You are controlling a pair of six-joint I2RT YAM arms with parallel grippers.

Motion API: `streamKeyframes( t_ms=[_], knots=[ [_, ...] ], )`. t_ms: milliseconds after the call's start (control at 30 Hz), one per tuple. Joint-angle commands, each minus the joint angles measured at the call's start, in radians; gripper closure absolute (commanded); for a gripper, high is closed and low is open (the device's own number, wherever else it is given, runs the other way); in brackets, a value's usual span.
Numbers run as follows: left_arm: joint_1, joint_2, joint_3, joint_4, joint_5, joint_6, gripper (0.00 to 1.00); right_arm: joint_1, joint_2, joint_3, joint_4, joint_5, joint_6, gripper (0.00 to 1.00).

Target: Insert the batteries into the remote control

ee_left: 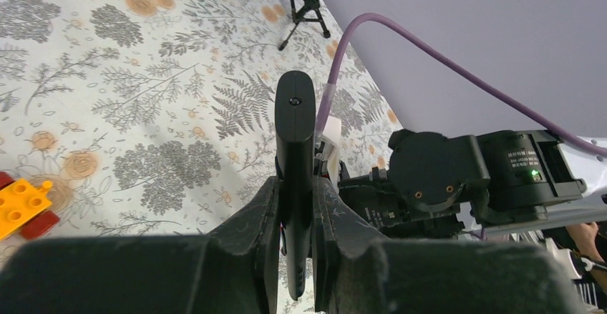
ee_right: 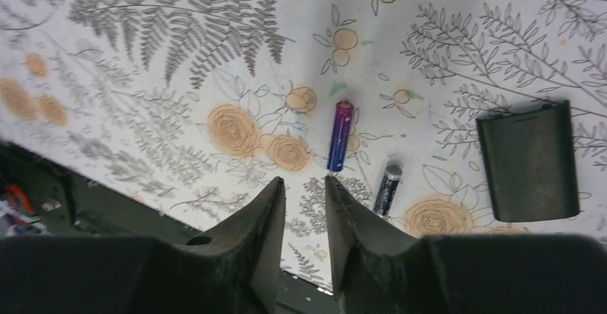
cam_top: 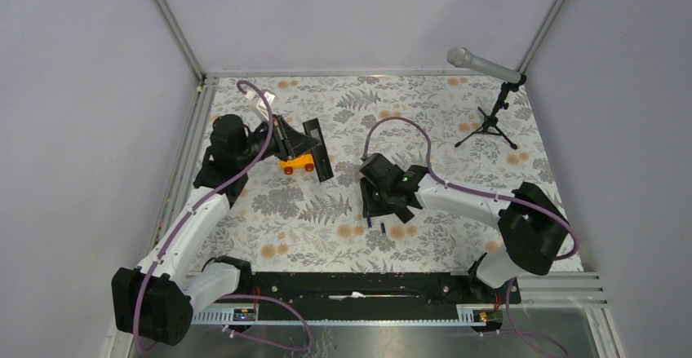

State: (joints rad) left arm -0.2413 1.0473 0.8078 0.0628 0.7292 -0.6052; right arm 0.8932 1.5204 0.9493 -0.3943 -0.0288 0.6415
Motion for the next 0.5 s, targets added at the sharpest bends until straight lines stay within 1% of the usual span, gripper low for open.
streamKeyframes(
  t_ms=[0, 133, 233, 300, 400, 467],
  knots=[
    [0.031, -0.043, 0.029, 0.014, -0.043, 0.033, 1.00, 0.027, 0.070, 0.081, -0.137, 0.168, -0.051, 0.68],
    [0.050, -0.044, 0.025, 0.029, -0.012, 0.028, 1.00, 0.027, 0.056, 0.067, -0.198, 0.210, -0.015, 0.67],
    [0.054, -0.038, 0.021, 0.046, 0.011, 0.021, 1.00, 0.027, 0.047, 0.050, -0.235, 0.201, 0.016, 0.58],
    [0.054, -0.033, 0.020, 0.052, 0.017, 0.017, 1.00, 0.027, 0.048, 0.030, -0.240, 0.178, 0.030, 0.56],
    [0.056, -0.026, 0.018, 0.055, 0.016, 0.013, 1.00, 0.027, 0.048, -0.001, -0.222, 0.126, 0.043, 0.56],
    [0.056, -0.025, 0.018, 0.056, 0.018, 0.011, 1.00, 0.027, 0.043, -0.017, -0.207, 0.091, 0.054, 0.58]
  ],
)
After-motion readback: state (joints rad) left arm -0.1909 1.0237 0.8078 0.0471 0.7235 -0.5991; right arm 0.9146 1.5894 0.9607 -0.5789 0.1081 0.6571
